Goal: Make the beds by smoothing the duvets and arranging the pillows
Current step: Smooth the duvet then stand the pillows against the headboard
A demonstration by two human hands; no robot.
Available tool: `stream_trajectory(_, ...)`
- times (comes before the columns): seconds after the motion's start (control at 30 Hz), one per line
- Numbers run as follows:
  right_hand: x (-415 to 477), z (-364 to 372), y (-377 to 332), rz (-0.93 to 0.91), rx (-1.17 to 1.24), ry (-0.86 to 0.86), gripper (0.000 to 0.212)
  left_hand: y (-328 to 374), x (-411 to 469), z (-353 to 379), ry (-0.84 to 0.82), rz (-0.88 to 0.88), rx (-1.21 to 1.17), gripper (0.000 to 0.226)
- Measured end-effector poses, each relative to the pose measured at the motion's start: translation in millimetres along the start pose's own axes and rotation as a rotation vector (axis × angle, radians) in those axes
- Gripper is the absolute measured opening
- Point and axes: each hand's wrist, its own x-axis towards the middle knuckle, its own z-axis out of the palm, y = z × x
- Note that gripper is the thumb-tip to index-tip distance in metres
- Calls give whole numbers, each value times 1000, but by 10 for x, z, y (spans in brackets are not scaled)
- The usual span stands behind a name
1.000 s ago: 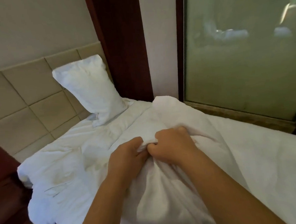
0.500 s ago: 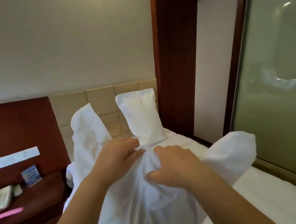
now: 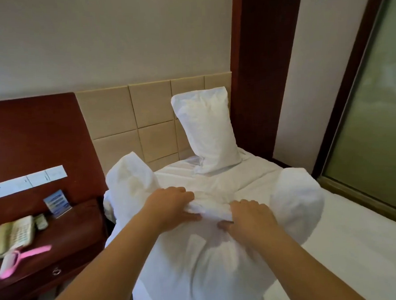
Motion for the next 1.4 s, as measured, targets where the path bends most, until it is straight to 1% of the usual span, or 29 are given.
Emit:
stream_trajectory(0.03,95,49,-112,-43,-60,33,36,-96,15,117,-9,17,1,38)
stream_trajectory(0.07,160,72,-247,-87,-100,37,28,-208,19,208,-20,19,7,36)
stream_trajectory(0.1,244,100,-392,-121,-122,37,24,-349,20,280,-25,6,11,38)
stream_trajectory(0.17,489,86,-694,-152,-139,91,14,-698,64,380,-9,-34,-16,47)
stream_trajectory(0.2,623,47,-852,-160,-136,163,17,-878,100,397,3,-61,-47,45)
stream_trajectory(0.23,782,-8,-1016,-130,-122,192,17,-1071,146,393,24,-83,-70,39)
stream_trajectory(0.27,953,-107,-1196,-118,-94,190,11,-1265,199,365,60,-106,-100,35)
stream_trajectory(0.3,1132,-204,-1356,-102,-126,201,15,-1457,259,313,105,-119,-144,34)
stream_trajectory(0.33,1313,-279,-1492,-126,-138,220,22,-1643,319,240,136,-128,-182,33)
stream_trajectory(0.37,1478,-384,-1606,-114,-116,234,26,-1824,381,154,164,-140,-222,32)
stream_trajectory(0.43,1751,-677,-1875,-88,-92,287,28,-2162,521,-104,205,-176,-307,29)
stream_trajectory(0.5,2005,-957,-2102,-98,-23,374,27,-2449,665,-386,266,-212,-361,28)
stream_trajectory(0.53,2111,-1107,-2213,-101,-26,427,25,-2570,740,-520,306,-226,-382,29)
stream_trajectory(0.63,2410,-1474,-2478,-234,-92,754,6,-2868,901,-842,415,-255,-461,29)
stream_trajectory(0.7,2646,-1593,-2573,-294,-212,874,22,-3071,991,-994,498,-260,-465,24)
stream_trajectory(0.8,3020,-1765,-2659,-351,-264,987,24,-3324,1145,-1090,605,-277,-442,15)
stream_trajectory(0.87,3314,-1822,-2686,-411,-259,1039,22,-3472,1275,-1073,644,-299,-427,16)
stream_trajectory(0.97,3847,-1791,-2737,-590,-259,1117,12,-3728,1528,-959,684,-370,-383,19)
stream_trajectory(1.0,4040,-1761,-2751,-632,-258,1136,14,-3822,1625,-897,687,-398,-371,19)
stream_trajectory(1.03,4226,-1720,-2766,-663,-252,1146,16,-3909,1724,-828,682,-420,-367,20)
stream_trajectory(1.1,4586,-1586,-2808,-701,-239,1110,15,-4067,1938,-646,626,-459,-391,20)
stream_trajectory(1.2,5077,-1209,-2830,-725,-256,965,25,-4228,2261,-231,438,-510,-416,19)
stream_trajectory(1.27,5361,-850,-2800,-734,-306,857,25,-4288,2446,98,281,-532,-382,20)
stream_trajectory(1.33,5573,-468,-2764,-735,-342,705,26,-4326,2581,388,136,-533,-357,27)
stream_trajectory(1.4,5767,-220,-2729,-739,-323,621,29,-4413,2730,577,66,-546,-353,31)
